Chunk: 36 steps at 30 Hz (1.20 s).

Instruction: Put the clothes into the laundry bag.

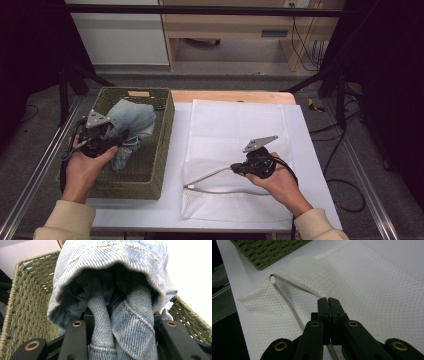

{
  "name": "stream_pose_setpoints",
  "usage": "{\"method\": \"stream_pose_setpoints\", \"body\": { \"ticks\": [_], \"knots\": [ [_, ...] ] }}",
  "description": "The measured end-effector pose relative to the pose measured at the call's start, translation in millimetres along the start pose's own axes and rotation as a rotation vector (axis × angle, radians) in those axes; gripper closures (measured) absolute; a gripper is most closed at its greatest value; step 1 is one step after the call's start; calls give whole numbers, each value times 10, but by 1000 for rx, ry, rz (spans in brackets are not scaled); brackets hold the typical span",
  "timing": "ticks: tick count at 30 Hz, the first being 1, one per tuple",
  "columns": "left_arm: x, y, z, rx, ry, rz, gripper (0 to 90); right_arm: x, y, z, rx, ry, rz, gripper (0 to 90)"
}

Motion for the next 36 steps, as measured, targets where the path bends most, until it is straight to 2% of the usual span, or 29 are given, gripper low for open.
{"method": "stream_pose_setpoints", "body": {
  "ticks": [5,6,10,11,12,17,19,23,24,25,32,33,34,36],
  "knots": [
    [62,66,72,4,-16,35,577,26,41,4,18,-19,26,893],
    [110,115,124,1,-21,58,577,36,55,9,20,-21,31,893],
    [213,235,256,-18,-42,98,577,104,132,17,21,-20,39,893],
    [213,235,256,-18,-42,98,576,126,158,15,19,-17,41,893],
    [258,288,327,-33,-51,108,577,148,184,8,21,-18,44,893],
    [353,389,497,-58,-79,130,576,233,257,-34,27,-12,44,893],
    [381,436,570,-60,-77,134,576,262,275,-35,35,-20,48,893],
    [444,484,727,-102,-113,158,576,302,275,-12,44,-36,48,892],
    [463,488,750,-99,-136,166,577,310,268,-10,42,-39,45,893],
    [458,497,800,-112,-129,156,576,317,261,-2,42,-35,45,893],
    [498,506,1093,-172,-166,168,576,369,266,4,50,-47,46,893],
    [498,506,1093,-172,-166,168,576,369,266,4,50,-47,46,893],
    [500,504,1190,-192,-178,171,576,377,268,3,51,-50,49,893],
    [489,497,1284,-216,-180,174,576,373,272,7,57,-53,47,893]
  ]
}}
Point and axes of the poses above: each handheld gripper's, and its own axes: y roughly backward along the jaws, x roughly out of its top, z roughly to its right, the point moved 4 cm from there along -y, roughly forward along the jaws, and after that the axes turned 7 degrees about -x, right-handed, at the moved point
